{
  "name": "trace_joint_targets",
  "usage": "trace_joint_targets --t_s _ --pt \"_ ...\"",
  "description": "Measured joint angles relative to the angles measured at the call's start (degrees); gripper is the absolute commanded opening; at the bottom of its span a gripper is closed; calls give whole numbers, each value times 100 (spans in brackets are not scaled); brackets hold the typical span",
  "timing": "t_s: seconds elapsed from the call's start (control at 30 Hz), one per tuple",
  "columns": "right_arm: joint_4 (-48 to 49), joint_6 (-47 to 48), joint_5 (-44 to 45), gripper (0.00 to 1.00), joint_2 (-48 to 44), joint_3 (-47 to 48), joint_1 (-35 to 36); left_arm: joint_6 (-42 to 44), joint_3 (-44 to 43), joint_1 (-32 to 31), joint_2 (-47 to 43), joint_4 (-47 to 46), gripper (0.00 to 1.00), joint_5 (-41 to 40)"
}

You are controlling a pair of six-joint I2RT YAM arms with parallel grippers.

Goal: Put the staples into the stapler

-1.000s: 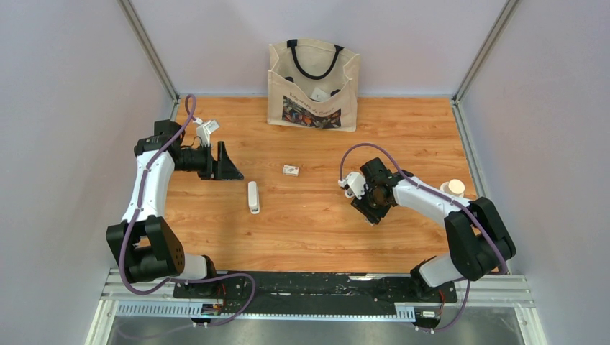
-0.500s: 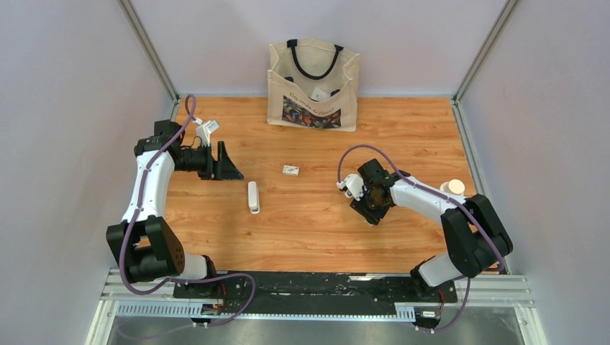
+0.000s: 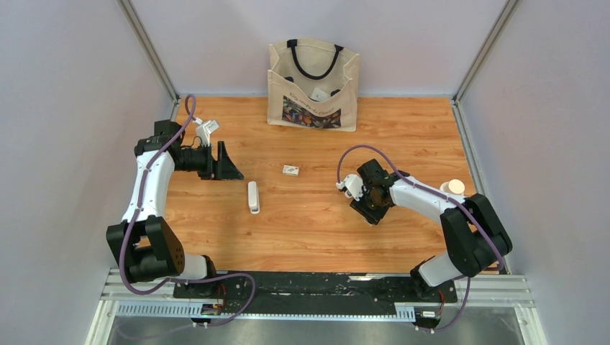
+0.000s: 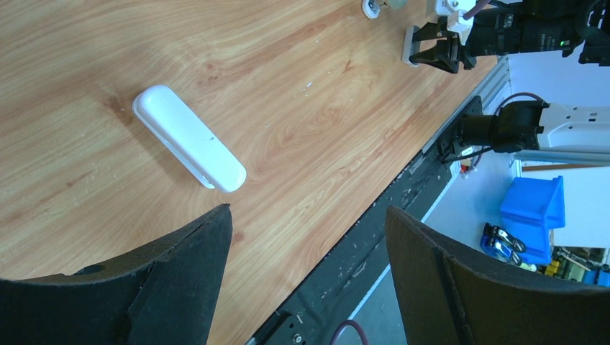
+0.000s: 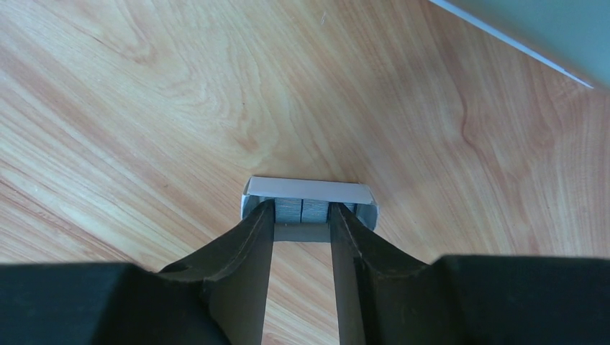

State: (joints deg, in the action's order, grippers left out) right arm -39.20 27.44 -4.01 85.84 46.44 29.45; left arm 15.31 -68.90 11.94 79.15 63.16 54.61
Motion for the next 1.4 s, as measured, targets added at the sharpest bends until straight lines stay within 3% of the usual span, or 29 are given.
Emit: trace_joint_targets --t_s 0.53,0.97,1.4 --pt "59 0 114 34 -11 0 -31 -7 31 0 0 -31 86 -17" --pt "293 -2 505 34 -96 0 -850 -48 31 0 0 -46 86 -20" --pt "317 -20 302 34 -793 0 -946 -66 31 0 0 -83 86 -20"
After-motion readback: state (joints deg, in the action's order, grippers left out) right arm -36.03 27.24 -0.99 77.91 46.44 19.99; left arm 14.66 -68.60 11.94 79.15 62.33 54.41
